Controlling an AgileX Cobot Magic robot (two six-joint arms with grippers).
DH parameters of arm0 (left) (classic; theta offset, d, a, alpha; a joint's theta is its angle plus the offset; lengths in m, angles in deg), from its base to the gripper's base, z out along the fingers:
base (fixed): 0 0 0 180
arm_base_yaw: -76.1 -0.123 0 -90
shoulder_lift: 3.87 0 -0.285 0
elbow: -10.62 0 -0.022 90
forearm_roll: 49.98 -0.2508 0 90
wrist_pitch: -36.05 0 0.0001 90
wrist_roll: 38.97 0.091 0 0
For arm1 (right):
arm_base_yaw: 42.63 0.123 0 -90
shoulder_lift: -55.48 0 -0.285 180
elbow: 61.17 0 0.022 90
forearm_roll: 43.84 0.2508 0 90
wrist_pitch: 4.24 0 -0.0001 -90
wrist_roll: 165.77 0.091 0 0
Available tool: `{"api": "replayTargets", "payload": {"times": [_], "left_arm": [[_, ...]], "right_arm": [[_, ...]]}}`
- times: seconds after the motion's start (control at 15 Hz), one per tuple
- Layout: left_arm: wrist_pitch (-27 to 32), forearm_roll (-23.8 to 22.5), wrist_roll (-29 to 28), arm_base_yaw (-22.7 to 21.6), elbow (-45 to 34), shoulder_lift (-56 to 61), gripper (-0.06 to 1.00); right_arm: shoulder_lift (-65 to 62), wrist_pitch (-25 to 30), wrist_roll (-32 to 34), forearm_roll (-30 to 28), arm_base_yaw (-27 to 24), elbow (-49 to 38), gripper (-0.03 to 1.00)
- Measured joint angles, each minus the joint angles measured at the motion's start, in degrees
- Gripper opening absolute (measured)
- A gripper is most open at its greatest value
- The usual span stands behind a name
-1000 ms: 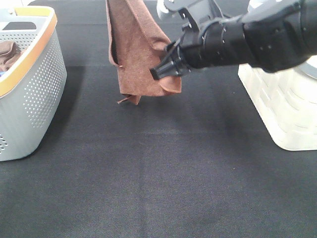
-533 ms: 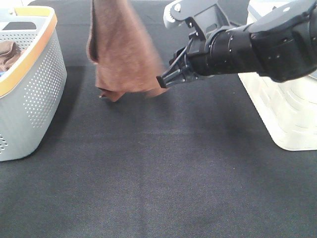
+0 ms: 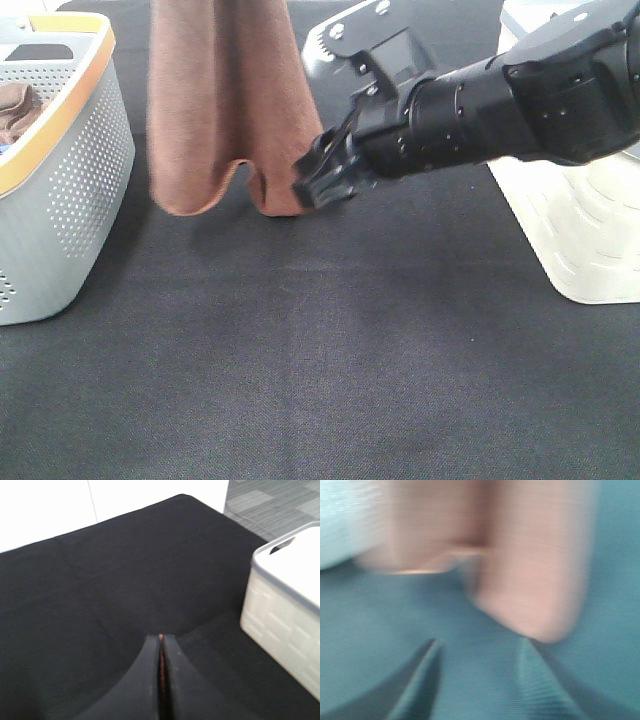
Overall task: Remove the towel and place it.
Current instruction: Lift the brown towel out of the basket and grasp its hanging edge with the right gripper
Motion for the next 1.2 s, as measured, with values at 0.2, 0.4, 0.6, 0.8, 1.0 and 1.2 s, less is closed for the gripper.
{"api": "replayTargets", "payload": {"times": [0.2,0.4,0.6,0.8,1.0,1.2], "left_arm": [[-1.43,4.47,0.0,0.0,0.0,0.0,0.0],[-3.84,8.94,0.0,1.32,0.0,-0.06,0.0],[-7.16,10.14,-0.06,4.87,0.0,-0.06,0.0],[-8.94,10.26,-0.06,7.1,0.0,-0.06,0.0],[-9.28,10.43,0.0,8.25,0.0,-0.06,0.0],[-9.17,10.37,0.0,8.25,0.0,-0.06,0.0]], "right_arm": [[0.0,9.34,0.0,-0.06,0.0,1.49,0.51],[0.0,16.56,-0.06,0.74,0.0,5.04,0.51],[0.06,19.42,-1.95,4.7,0.23,8.37,0.51],[0.57,18.45,-5.04,6.42,2.12,9.57,0.51],[2.75,7.62,-6.65,6.88,4.87,9.68,0.51],[3.09,-3.9,-4.81,7.05,4.87,7.68,0.51]]}}
